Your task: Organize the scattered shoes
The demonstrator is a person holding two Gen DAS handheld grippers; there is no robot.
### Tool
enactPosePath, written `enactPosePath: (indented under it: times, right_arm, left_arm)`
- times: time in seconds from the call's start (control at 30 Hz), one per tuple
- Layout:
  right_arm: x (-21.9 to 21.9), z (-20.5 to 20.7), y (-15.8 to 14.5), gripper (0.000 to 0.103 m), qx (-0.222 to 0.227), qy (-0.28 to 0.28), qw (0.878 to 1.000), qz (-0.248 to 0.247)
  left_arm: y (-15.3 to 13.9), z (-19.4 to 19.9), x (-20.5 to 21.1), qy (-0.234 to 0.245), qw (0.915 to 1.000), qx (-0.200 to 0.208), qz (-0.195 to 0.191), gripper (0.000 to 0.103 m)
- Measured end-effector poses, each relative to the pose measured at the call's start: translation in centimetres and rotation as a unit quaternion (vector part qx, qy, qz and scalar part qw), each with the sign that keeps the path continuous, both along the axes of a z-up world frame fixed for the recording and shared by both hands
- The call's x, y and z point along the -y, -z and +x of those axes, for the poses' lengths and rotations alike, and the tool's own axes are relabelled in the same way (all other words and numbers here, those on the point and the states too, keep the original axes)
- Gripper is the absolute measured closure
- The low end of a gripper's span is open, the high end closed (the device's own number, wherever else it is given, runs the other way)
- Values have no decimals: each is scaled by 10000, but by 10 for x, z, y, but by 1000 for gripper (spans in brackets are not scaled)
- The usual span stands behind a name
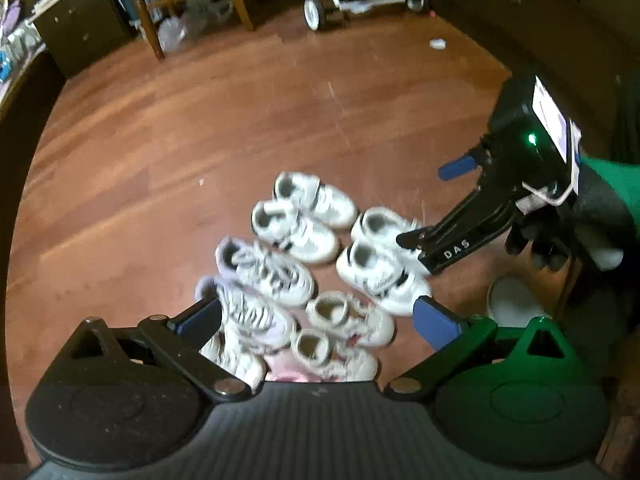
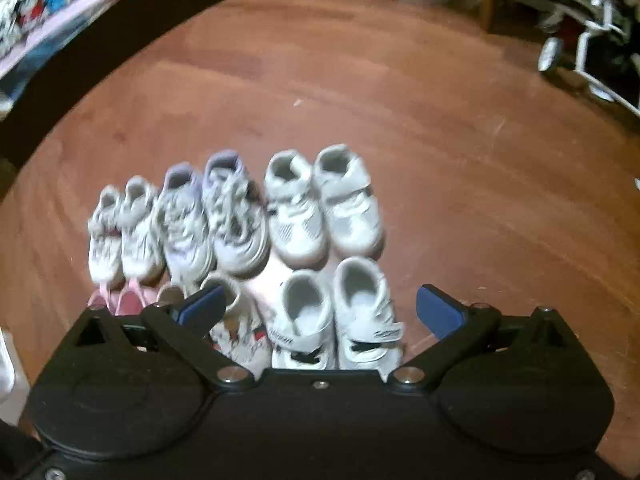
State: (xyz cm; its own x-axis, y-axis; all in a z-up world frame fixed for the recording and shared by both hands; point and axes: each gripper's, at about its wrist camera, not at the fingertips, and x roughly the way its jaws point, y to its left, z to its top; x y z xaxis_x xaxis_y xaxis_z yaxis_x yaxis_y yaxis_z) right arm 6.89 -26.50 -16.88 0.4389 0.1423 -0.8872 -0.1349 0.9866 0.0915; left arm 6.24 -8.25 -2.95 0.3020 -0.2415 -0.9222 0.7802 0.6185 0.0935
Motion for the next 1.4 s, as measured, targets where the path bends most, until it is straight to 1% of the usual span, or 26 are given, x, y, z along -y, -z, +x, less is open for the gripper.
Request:
enactPosePath:
  times: [0.13, 0.23, 0.37, 0.43, 0.63, 0.77, 0.83, 1.0, 1.4]
  right_arm:
    - [-14, 5, 6, 0, -165, -244, 9996, 24]
    - [-20, 7, 11, 0, -253, -337, 9991, 23]
    - [-25, -1, 17, 0, -371, -441, 9983, 21]
    - [-25, 2, 22, 1, -432, -484, 9979, 17]
    - [-10, 10, 49, 3, -787, -410, 9959, 192]
    - [-9, 12, 61, 4, -892, -415, 9951, 18]
    - [-10, 12, 66, 5, -947, -388, 9947, 27]
    - [-15, 11, 68, 5, -979, -408, 9944, 9]
    - [-16, 6, 61, 5, -948, -399, 9947, -25]
  left_arm:
    - [13, -8, -3, 155, 9996, -32, 234, 1]
    - [19, -11, -6, 175, 9991, -93, 379, 1]
    - [25, -11, -7, 288, 9972, 51, 691, 1]
    - [23, -11, -6, 355, 9961, 184, 789, 1]
    - [16, -7, -6, 344, 9963, 285, 732, 1]
    - [14, -5, -6, 356, 9965, 297, 700, 1]
    - [15, -4, -7, 352, 9967, 279, 680, 1]
    - [18, -2, -9, 341, 9965, 249, 727, 1]
    - [26, -4, -6, 395, 9948, 261, 901, 1]
